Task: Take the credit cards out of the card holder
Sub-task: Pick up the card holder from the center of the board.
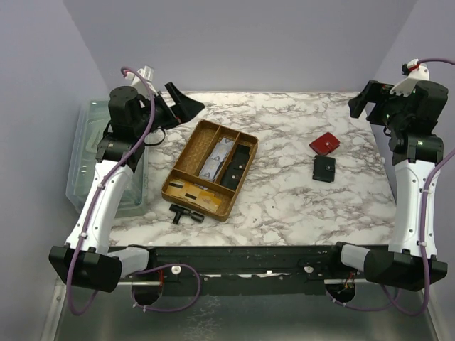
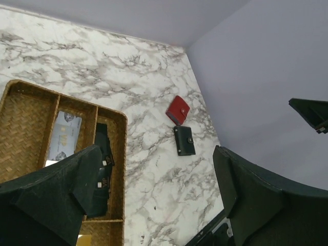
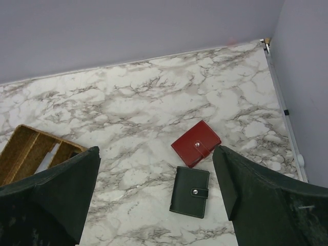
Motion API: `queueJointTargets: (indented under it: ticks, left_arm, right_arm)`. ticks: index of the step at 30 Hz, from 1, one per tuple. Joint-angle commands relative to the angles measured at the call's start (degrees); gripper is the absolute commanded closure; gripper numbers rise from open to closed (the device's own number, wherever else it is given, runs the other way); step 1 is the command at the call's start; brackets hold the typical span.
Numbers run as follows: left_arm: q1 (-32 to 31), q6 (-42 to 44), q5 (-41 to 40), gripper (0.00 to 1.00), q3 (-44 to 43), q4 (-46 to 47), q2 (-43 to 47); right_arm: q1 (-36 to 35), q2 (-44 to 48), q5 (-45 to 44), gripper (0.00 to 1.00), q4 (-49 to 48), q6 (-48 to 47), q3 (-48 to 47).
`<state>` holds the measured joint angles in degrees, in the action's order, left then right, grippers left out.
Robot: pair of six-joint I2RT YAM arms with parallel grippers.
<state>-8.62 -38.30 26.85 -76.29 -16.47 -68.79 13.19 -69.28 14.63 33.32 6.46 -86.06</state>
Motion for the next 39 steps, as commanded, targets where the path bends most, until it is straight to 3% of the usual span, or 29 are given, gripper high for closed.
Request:
queueJointTargets:
  ticks: [1, 7, 10, 14, 21, 33, 39]
  left_arm:
    - [-4.43, 3.87, -3.09, 0.01, -2.57, -4.51, -1.64]
    - [-9.28, 6.68, -8.04, 0.01, -3.11, -8.26, -3.57]
    - [-11.73, 8.18, -11.27, 0.01, -3.78, -11.25, -5.08]
    - [-15.8, 10.66, -19.96, 0.01, -5.38, -16.34, -7.63]
    - [-19.81, 11.51, -37.42, 0.01, -6.07, -23.28, -11.74]
    - [-19.78, 7.64, -30.81, 0.01, -1.57, -15.77, -13.02]
    - [-18.86, 1.81, -30.13, 0.01, -1.93, -14.65, -12.71]
  right_arm:
    - [0.05, 0.83, -0.88, 0.0, 1.0, 0.18, 1.34]
    - [0.08, 1.22, 4.38, 0.0, -1.01, -3.24, 4.95]
    - [0.07, 2.16, 12.45, 0.0, -2.43, -10.13, 8.79]
    - [0.04, 1.88, 24.23, 0.0, 1.07, -18.49, 11.17]
    - [0.09, -2.58, 29.14, 0.0, 5.46, -17.87, 11.41]
    - [2.7, -9.09, 35.62, 0.0, 1.25, -12.37, 13.77]
    - [3.16, -8.77, 38.42, 0.0, -6.4, -8.29, 16.71]
